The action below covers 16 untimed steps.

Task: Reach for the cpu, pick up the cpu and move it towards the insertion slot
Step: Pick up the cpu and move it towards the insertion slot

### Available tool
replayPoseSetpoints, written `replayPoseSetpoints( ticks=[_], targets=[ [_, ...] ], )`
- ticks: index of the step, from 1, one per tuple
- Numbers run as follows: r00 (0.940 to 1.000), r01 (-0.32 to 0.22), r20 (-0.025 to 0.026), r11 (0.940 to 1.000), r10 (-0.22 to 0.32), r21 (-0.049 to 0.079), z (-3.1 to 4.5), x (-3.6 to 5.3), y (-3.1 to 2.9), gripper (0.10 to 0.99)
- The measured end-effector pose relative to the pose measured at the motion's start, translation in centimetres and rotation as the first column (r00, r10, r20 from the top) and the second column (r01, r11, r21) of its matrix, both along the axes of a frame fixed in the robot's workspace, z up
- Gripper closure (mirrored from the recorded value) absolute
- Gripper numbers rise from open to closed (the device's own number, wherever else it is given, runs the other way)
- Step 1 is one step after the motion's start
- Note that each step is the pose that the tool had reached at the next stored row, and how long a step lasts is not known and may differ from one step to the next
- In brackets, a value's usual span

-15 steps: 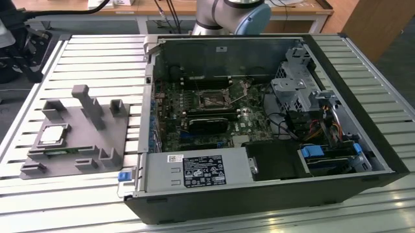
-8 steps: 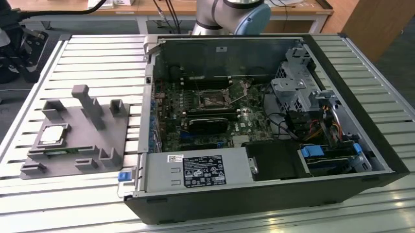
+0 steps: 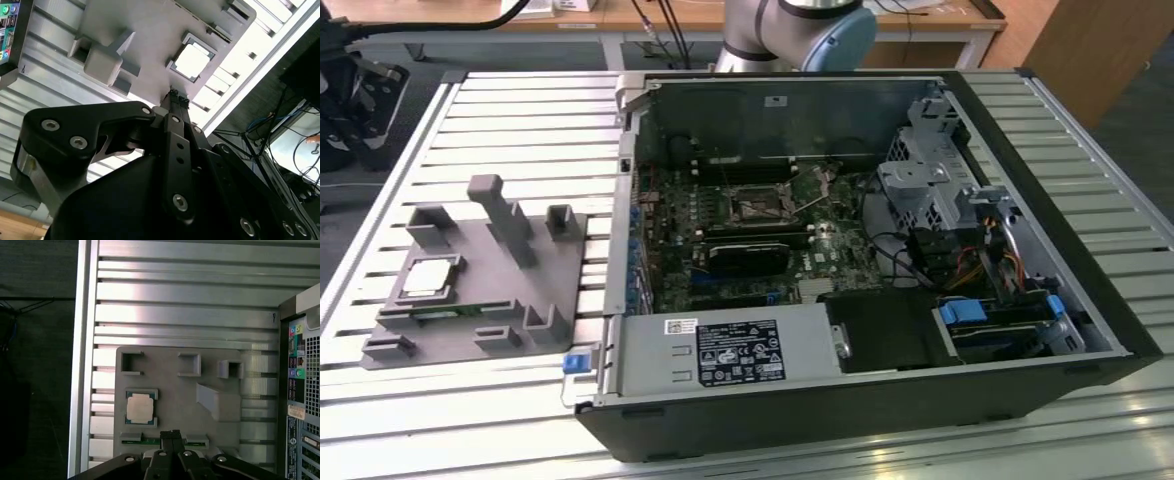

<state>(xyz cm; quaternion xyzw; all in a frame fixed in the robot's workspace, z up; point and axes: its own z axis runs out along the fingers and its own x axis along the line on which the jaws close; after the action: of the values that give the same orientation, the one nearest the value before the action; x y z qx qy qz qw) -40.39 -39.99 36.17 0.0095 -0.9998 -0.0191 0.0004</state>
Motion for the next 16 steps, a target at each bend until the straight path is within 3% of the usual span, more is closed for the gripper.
replayPoseSetpoints(
  ticks=[11,16],
  targets=[
    [1.0,0.0,0.0,1.0,0.0,0.0,-0.22,-0.95,0.0,0.98],
    [1.0,0.0,0.0,1.0,0.0,0.0,-0.48,-1.95,0.0,0.98]
  ],
)
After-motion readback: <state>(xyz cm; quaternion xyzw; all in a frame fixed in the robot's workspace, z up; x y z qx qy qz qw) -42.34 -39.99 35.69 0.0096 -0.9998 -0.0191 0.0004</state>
